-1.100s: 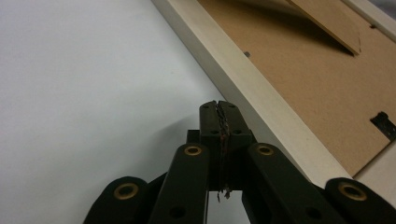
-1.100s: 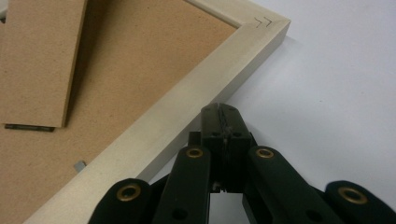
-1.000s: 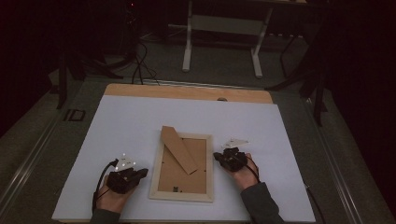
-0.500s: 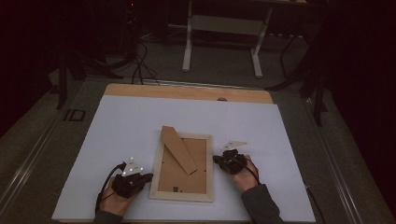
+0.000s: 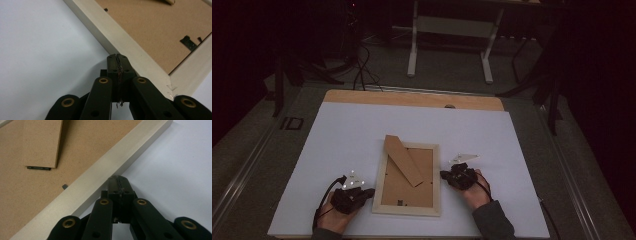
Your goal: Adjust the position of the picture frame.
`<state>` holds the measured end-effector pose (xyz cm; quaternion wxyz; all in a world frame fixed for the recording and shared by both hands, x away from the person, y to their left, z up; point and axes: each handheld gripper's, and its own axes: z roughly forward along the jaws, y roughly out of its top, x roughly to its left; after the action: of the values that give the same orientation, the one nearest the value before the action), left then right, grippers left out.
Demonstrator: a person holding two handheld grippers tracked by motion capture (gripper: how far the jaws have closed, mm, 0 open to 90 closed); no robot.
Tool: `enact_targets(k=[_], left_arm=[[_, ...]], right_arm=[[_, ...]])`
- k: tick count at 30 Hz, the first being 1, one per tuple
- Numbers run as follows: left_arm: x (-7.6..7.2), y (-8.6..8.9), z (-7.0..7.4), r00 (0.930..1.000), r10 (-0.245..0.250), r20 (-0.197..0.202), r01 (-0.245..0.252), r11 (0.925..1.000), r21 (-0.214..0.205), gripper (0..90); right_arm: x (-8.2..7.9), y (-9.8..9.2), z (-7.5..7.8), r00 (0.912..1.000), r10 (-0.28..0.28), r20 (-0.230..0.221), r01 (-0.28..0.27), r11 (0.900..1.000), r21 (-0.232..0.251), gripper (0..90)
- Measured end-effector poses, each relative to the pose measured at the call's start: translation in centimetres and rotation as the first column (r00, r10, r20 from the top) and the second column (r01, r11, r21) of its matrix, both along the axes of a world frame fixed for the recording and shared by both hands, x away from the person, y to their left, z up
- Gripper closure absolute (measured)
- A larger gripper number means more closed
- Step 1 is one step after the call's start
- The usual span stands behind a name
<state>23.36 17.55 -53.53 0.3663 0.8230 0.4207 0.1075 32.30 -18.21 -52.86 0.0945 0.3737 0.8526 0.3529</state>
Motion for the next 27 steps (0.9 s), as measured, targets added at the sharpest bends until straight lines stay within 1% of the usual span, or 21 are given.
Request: enact_targets(k=[4,14,20,27], left_arm=[[0.0,-0.2,0.0,1.0000,-0.006,0.000,0.006,1.0000,0.003,90.0],[0.0,-0.9,0.0,0.9993,-0.036,0.009,0.036,0.9994,0.000,90.0],[0.1,-1.5,-0.1,0.9984,-0.055,0.013,0.055,0.9985,0.000,90.0],[0.2,-2.7,-0.1,0.9970,-0.074,0.021,0.074,0.9972,-0.002,90.0]], right_arm=[[0.4,0.0,0.0,1.0000,-0.005,-0.006,0.005,0.9999,0.011,89.8],[2.0,0.1,0.0,0.9996,-0.026,-0.012,0.026,0.9996,0.009,89.8],[3.1,0.4,0.1,0.9991,-0.042,-0.013,0.042,0.9991,-0.003,89.8],[5.1,0.8,0.3,0.9985,-0.053,-0.012,0.053,0.9982,-0.030,89.8]])
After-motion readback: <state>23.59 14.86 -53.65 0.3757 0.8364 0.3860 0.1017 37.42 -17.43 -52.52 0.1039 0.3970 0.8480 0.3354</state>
